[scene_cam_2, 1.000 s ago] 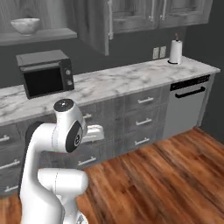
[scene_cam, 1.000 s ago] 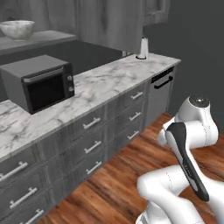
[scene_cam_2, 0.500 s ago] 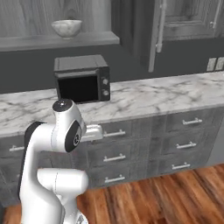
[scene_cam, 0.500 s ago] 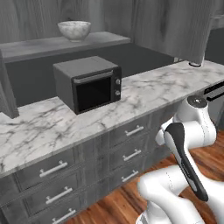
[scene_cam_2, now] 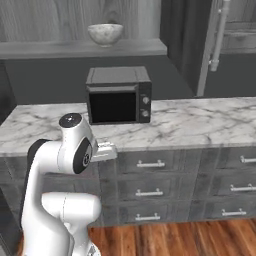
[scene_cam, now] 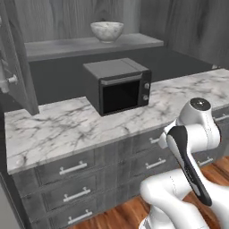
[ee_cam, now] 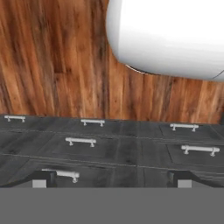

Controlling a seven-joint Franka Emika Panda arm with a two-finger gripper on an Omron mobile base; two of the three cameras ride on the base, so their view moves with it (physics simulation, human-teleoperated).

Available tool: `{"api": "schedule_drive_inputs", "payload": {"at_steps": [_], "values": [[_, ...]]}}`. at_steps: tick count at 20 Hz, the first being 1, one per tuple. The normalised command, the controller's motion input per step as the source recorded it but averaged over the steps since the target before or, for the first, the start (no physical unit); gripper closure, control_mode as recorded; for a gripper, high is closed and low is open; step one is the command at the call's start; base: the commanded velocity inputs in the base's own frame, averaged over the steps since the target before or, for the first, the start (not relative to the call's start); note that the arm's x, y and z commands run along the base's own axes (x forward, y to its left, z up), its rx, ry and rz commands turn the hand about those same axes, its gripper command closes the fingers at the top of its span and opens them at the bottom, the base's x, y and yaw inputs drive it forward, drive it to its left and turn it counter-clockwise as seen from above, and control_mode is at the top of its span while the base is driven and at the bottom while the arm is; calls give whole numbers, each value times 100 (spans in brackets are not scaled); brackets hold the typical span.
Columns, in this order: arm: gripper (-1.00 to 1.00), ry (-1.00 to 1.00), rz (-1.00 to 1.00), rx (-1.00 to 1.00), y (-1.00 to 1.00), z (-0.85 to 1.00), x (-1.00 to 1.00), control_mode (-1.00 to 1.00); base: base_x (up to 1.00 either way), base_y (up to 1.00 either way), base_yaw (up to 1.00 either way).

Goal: Move the bowls from the cabinet to the plates on the dining table.

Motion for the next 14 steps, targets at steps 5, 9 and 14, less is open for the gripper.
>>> {"api": "schedule_drive_inputs", "payload": {"at_steps": [5,9,14], "values": [[-100,0,0,0,0,0,0,100,9,-46,17],[-100,0,0,0,0,0,0,100,3,-49,5],[-100,0,0,0,0,0,0,100,18,-43,3]]}}
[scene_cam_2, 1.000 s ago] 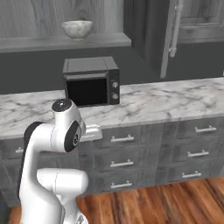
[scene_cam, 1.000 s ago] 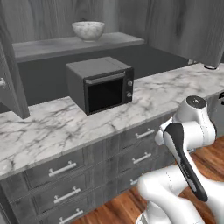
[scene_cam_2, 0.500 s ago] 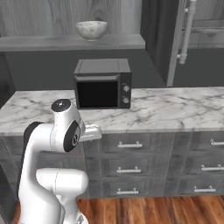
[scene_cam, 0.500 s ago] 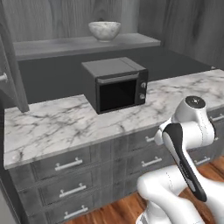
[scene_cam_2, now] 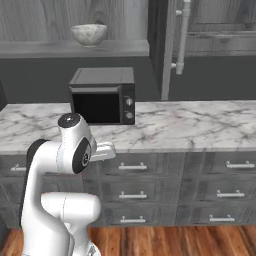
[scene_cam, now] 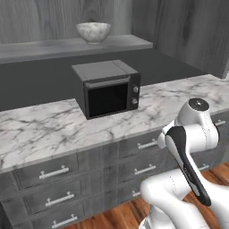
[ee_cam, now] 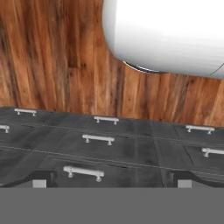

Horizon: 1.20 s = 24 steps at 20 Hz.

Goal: Move the bowls from the cabinet to the plates on the dining table.

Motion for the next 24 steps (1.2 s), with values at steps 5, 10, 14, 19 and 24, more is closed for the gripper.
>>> {"api": "schedule_drive_inputs", "payload": {"at_steps": [5,10,14,19,24], "values": [[-100,0,0,0,0,0,0,100,48,-18,0],[-100,0,0,0,0,0,0,100,69,-2,0],[-100,0,0,0,0,0,0,100,63,0,0],[-100,0,0,0,0,0,0,100,47,0,0],[-100,0,0,0,0,0,0,100,36,0,0]]}}
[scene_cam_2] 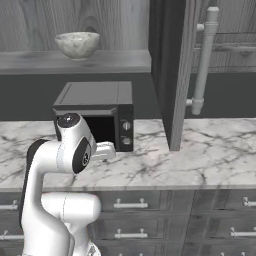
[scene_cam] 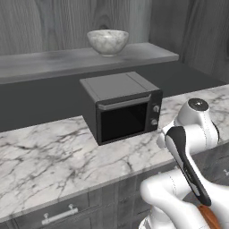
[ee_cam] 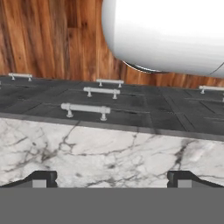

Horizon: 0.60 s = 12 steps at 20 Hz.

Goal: Move the bowls from the cabinet to the plates on the dining table.

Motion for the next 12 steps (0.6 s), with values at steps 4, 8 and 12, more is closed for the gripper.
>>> {"api": "schedule_drive_inputs", "payload": {"at_steps": [4,8,12], "values": [[-100,0,0,0,0,0,0,100,0,0,1],[-100,0,0,0,0,0,0,100,0,0,1],[-100,0,0,0,0,0,0,100,0,0,2]]}}
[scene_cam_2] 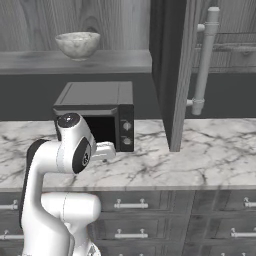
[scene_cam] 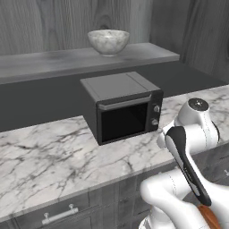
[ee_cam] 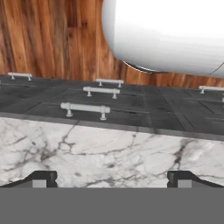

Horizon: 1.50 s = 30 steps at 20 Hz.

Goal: Move the bowls from the cabinet to the plates on the dining table.

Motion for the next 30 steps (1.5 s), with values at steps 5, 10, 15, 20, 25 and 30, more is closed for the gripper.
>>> {"api": "schedule_drive_inputs", "payload": {"at_steps": [5,10,15,20,25,30], "values": [[-100,0,0,0,0,0,0,100,0,0,1],[-100,0,0,0,0,0,0,100,0,1,0],[-100,-7,0,-3,14,27,-3,-100,0,0,0],[-100,-11,0,-1,5,62,-5,-100,0,0,0],[-100,-8,0,0,0,68,-4,-100,0,0,0],[-100,-2,2,0,0,65,0,-100,0,0,0]]}}
